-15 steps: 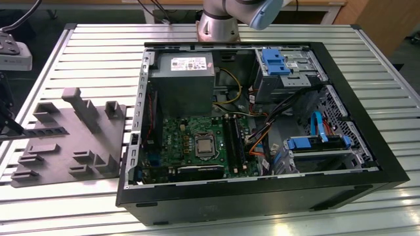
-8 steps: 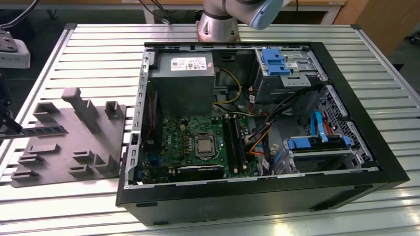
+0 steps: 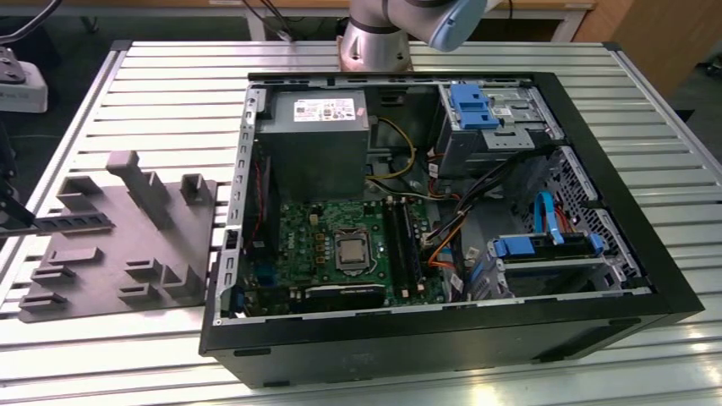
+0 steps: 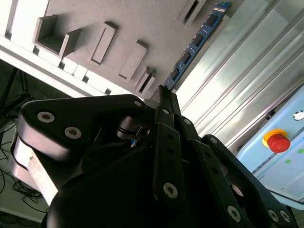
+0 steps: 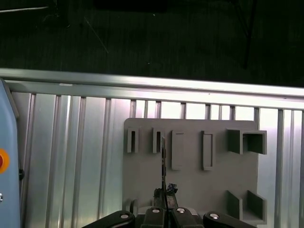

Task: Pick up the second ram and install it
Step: 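Pick up the second ram and move it above second insertion slot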

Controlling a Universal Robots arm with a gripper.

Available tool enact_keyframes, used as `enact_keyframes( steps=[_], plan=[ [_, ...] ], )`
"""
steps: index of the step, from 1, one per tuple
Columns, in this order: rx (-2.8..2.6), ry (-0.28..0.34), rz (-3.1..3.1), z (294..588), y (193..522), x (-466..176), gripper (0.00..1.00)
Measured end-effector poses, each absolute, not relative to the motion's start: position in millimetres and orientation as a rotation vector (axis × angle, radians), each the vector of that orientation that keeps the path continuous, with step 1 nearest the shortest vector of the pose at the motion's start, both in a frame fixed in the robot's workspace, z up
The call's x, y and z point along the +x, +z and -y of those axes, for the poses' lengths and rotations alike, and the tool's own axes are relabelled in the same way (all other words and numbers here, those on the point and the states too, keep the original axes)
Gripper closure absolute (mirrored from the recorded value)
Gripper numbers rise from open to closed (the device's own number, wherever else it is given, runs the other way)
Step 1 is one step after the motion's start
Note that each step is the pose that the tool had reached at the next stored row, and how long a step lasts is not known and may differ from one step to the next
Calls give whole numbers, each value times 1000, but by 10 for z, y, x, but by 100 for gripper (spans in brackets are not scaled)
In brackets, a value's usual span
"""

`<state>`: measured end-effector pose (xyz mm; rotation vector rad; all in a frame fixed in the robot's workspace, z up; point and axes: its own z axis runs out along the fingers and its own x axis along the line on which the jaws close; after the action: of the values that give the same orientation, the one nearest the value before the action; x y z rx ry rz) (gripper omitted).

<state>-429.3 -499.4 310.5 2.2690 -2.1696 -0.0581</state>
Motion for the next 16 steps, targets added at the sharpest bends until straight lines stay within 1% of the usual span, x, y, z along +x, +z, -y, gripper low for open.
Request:
enact_keyframes(
  steps=[16],
  plan=[
    [2269, -58, 2170, 4994, 3205, -4293, 89]
  ],
)
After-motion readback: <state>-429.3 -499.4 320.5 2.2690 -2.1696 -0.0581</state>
